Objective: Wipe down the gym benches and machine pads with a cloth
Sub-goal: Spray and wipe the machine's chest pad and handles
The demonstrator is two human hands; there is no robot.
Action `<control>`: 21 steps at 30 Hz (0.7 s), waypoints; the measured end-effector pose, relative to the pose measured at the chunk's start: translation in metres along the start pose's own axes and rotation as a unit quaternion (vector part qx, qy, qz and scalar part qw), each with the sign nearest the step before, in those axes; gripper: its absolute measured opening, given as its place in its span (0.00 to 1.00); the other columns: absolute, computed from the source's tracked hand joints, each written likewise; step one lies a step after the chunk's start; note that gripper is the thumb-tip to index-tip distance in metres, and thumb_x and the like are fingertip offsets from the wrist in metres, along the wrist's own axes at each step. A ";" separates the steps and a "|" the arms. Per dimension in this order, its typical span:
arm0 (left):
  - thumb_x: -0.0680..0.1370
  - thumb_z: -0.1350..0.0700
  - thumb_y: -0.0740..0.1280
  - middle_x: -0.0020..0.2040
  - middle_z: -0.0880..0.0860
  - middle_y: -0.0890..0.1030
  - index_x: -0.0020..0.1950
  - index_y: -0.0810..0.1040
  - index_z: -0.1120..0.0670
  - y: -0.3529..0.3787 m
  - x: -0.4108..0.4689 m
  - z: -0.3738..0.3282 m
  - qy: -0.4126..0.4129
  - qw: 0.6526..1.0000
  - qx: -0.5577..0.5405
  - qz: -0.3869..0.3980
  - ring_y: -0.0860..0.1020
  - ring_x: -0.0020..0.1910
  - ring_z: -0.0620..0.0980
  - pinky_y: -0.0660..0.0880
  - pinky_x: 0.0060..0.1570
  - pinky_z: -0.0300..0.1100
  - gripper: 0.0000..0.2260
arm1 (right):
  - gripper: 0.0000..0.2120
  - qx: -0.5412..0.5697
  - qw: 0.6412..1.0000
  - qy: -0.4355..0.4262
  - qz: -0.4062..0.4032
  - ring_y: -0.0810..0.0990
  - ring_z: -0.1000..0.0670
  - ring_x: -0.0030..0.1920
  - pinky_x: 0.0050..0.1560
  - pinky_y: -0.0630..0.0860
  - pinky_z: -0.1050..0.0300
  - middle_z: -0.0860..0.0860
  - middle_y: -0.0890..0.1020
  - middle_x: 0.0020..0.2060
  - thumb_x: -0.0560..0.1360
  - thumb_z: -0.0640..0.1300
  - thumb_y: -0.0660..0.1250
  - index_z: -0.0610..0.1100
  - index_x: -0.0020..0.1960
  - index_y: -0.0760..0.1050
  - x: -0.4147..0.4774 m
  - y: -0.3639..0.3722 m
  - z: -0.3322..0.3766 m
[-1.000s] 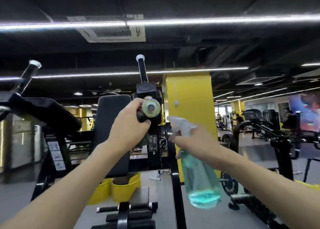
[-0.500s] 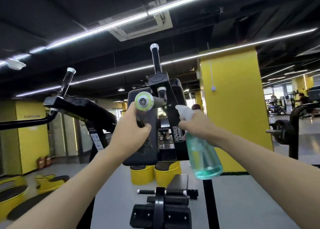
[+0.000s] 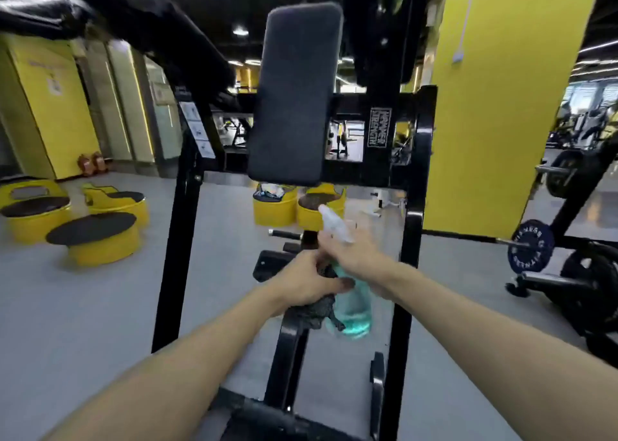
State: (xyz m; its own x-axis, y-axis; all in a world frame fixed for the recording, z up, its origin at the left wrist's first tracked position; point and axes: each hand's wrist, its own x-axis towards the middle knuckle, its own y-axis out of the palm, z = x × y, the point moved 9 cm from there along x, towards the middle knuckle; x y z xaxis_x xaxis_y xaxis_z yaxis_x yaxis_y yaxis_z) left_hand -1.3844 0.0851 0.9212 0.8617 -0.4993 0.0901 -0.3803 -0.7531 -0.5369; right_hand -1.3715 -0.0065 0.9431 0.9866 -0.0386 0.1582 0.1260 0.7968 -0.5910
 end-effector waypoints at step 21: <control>0.78 0.57 0.70 0.51 0.57 0.79 0.49 0.78 0.51 0.031 -0.158 0.588 -0.336 0.933 0.053 -0.119 0.77 0.39 0.48 0.73 0.42 0.40 0.02 | 0.11 -0.216 0.921 0.281 0.164 0.81 0.40 0.49 0.44 0.72 0.55 0.44 0.80 0.45 0.78 0.48 0.64 0.41 0.45 0.79 -0.033 0.519 -0.373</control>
State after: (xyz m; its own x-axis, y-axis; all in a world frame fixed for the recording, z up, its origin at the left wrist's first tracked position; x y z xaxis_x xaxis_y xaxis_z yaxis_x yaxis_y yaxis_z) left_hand -1.3346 0.3927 0.3974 0.9471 0.0843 -0.3096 -0.1467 -0.7443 -0.6515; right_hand -1.3003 0.1836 0.3359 0.8616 -0.2405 -0.4470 -0.2787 0.5118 -0.8126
